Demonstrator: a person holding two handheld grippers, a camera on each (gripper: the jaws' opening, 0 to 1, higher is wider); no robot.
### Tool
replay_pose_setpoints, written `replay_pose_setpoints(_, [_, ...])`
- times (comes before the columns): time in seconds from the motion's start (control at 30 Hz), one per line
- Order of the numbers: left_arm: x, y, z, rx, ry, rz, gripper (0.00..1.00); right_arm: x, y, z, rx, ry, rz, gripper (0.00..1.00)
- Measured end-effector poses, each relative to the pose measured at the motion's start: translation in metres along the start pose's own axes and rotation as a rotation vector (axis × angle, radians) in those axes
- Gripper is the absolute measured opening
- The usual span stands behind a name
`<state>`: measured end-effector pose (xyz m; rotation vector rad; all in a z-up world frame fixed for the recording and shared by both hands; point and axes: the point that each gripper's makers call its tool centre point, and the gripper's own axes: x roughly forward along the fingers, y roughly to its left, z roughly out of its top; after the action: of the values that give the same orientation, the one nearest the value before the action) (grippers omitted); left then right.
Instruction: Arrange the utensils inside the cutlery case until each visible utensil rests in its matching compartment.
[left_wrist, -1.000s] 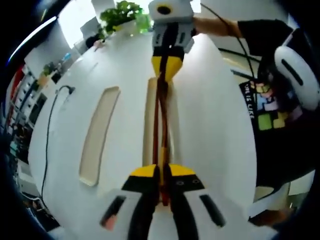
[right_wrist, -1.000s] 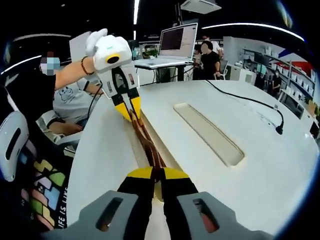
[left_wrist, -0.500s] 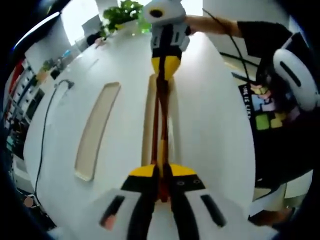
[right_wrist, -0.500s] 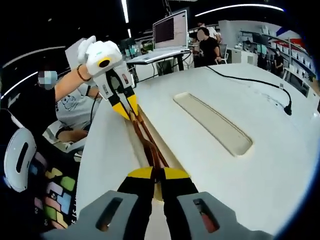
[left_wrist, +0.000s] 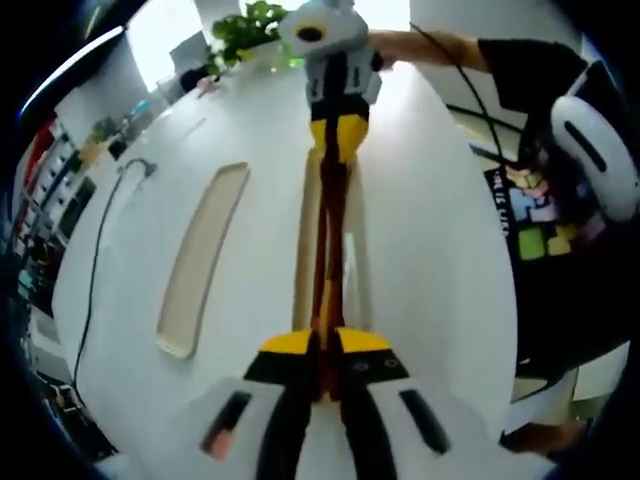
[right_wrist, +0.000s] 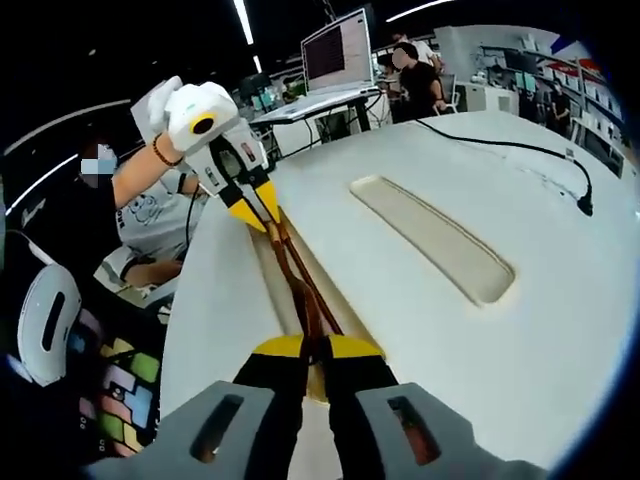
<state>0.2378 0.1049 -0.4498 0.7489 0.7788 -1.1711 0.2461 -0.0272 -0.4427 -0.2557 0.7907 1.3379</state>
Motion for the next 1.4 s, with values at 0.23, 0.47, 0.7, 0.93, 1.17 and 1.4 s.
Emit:
replay_pose_setpoints(0.23, [0.006, -0.003, -0.005, 0.023, 0.026, 0.006, 0.00, -0.015, -0.001, 0.009, -0.122, -0.005, -0.055, 0.13])
replay_pose_setpoints(0.47, [0.004, -0.003, -0.003, 0.023, 0.021, 0.025, 0.00, -0.018, -0.006, 0.006, -0.121, -0.025, -0.075, 0.12])
replay_pose_setpoints(0.7, [-0.002, 0.008, 0.006, 0.005, -0.028, 0.105, 0.01, -0.025, -0.014, 0.011, -0.113, -0.110, -0.120, 0.10])
replay_pose_setpoints(0.93, [-0.002, 0.020, 0.014, -0.063, -0.094, 0.180, 0.03, -0.035, -0.030, 0.015, -0.080, -0.150, -0.146, 0.10])
replay_pose_setpoints(1.17, [-0.004, 0.044, 0.008, -0.254, -0.207, 0.200, 0.08, -0.040, -0.049, 0.015, -0.044, -0.207, -0.215, 0.11])
replay_pose_setpoints(1.4, [-0.017, 0.080, 0.004, -0.673, -0.401, 0.186, 0.26, -0.054, -0.093, 0.017, 0.008, -0.283, -0.358, 0.13])
